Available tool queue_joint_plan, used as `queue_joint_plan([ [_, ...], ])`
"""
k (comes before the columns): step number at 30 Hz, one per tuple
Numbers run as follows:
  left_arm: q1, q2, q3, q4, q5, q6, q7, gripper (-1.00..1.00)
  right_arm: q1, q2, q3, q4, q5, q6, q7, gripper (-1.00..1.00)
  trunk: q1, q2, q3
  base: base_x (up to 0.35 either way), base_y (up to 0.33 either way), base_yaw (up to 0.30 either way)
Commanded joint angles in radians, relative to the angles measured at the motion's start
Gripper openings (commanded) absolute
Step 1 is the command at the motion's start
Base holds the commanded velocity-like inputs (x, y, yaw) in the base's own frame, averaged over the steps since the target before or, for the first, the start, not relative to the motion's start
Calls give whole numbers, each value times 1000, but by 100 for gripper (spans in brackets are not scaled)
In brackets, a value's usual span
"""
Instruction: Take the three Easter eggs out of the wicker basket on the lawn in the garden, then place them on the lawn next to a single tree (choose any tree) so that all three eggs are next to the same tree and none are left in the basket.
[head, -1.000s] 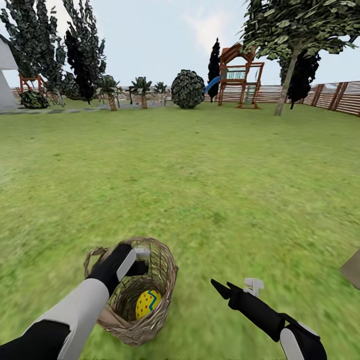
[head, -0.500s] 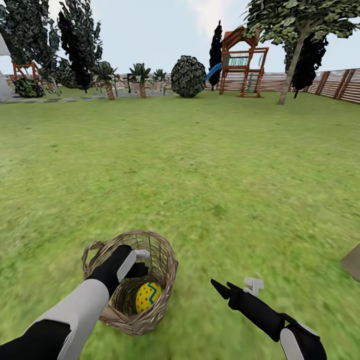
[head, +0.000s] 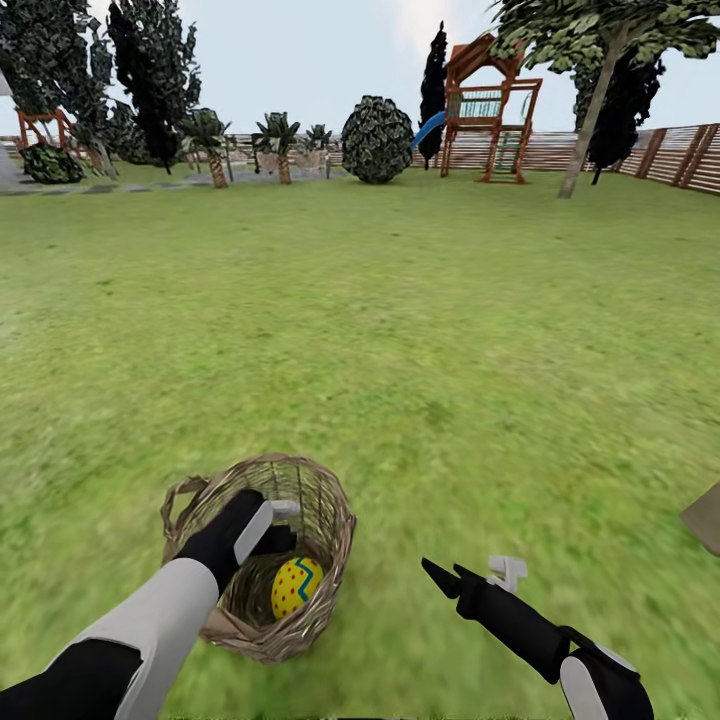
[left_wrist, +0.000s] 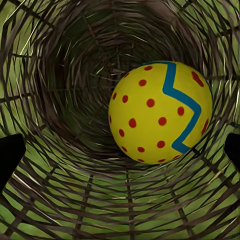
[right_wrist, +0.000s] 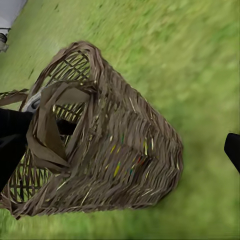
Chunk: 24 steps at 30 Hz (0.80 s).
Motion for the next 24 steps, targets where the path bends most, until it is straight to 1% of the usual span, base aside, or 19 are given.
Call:
queue_joint_plan([
  [1,0,1,-6,-1,10,3,9,100,-1,0,-2,0,-6,8,1,100,0,-1,-5,0,0,0],
  [2,0,1,-6,-1,10,3,8,100,0,0,-2,0,-6,8,1,100,1,-1,-9,0,0,0],
  [14,0,0,-5,-1,13,2,8,100,-1,0,-2,0,-6,8,1,100,1,-1,-9,4,0,0],
  [21,0,-1,-5,-1,10,3,8,100,-1,1,-2,0,-6,8,0,100,1,-1,-9,166,0,0],
  [24,0,-1,-5,-1,10,3,8,100,0,1,-2,0,-6,8,0,100,1,-1,-9,75,0,0],
])
